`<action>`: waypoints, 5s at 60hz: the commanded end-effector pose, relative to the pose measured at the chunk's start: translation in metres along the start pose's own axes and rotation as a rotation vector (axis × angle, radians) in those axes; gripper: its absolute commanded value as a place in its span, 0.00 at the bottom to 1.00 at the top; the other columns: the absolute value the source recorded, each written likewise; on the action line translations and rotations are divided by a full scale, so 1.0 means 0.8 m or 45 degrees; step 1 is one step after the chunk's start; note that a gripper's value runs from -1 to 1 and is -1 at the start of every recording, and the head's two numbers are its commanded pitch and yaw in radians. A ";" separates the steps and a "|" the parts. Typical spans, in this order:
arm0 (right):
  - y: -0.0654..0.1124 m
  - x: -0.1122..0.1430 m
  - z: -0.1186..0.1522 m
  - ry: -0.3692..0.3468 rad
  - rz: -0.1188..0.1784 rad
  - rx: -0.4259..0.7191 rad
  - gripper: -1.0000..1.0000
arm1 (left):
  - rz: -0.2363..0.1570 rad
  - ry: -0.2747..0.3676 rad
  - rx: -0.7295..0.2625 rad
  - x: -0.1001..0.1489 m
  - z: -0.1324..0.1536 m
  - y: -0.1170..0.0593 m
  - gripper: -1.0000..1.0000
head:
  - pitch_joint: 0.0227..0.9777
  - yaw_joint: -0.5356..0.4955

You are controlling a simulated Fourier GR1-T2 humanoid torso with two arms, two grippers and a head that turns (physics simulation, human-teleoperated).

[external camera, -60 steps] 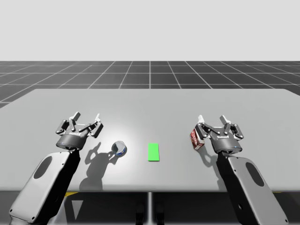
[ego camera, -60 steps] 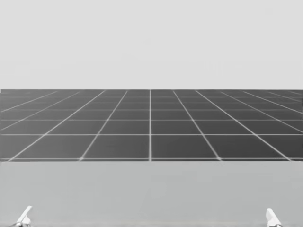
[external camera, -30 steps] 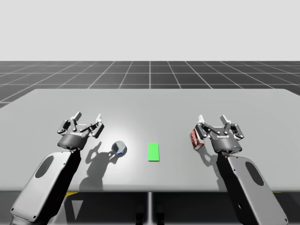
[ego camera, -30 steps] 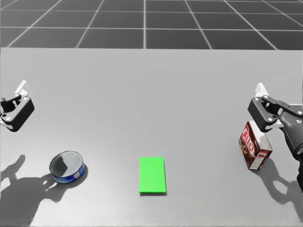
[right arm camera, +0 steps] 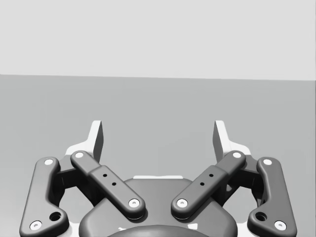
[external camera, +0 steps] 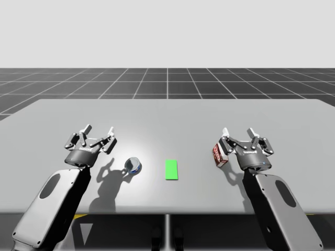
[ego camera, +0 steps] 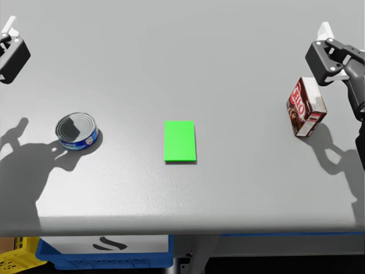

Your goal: Look at the card. If it is red, pick the object on the left. If it is green, pick the object on the right.

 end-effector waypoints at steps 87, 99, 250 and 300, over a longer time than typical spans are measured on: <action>0.009 0.036 0.034 0.012 -0.090 0.017 0.00 | 0.030 0.018 -0.016 -0.006 0.000 -0.006 0.00 | 0.87 0.13; 0.017 0.051 0.081 -0.003 -0.080 0.028 0.00 | 0.033 0.021 -0.020 -0.007 0.000 -0.006 0.00 | 0.88 0.14; 0.035 -0.124 0.079 0.376 -0.083 0.038 1.00 | 0.006 0.050 -0.036 -0.015 -0.003 -0.011 0.00 | 0.44 0.07; -0.009 0.064 0.029 -0.073 0.021 -0.045 1.00 | 0.006 0.050 -0.036 -0.015 -0.003 -0.011 0.00 | 0.43 0.05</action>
